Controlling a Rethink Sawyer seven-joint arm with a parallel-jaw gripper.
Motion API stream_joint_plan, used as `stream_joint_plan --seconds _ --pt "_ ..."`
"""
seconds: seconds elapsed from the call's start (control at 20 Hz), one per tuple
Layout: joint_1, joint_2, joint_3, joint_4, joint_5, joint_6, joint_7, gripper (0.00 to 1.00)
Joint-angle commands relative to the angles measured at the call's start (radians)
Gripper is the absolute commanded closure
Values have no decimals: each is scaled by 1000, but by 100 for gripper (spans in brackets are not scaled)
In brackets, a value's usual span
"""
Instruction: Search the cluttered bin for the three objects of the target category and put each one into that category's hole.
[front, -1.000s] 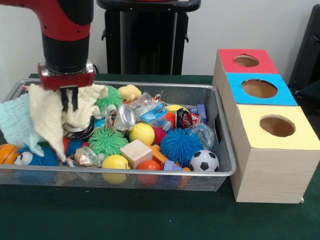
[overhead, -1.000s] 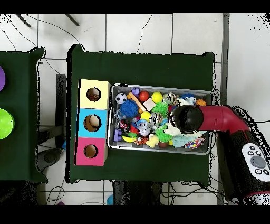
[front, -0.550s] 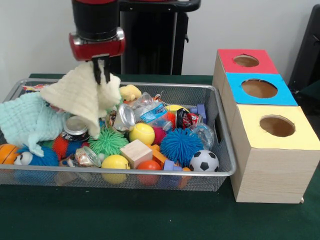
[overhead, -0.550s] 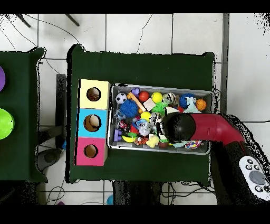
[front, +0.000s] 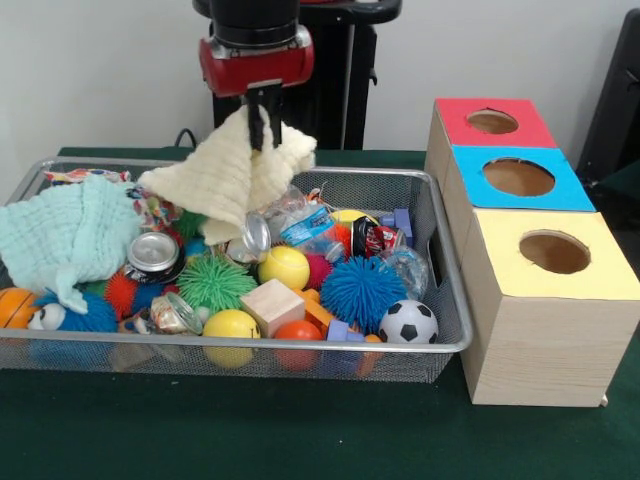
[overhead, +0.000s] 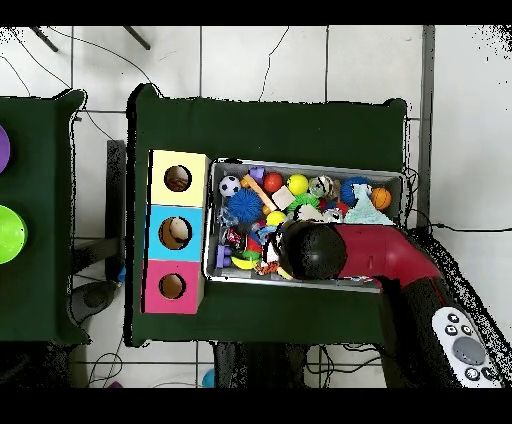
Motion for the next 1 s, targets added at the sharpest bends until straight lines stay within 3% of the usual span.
stream_joint_plan --seconds 0.05,1.0 --pt "38 -31 47 113 73 -127 179 100" --pt "58 4 27 125 125 -229 157 100"
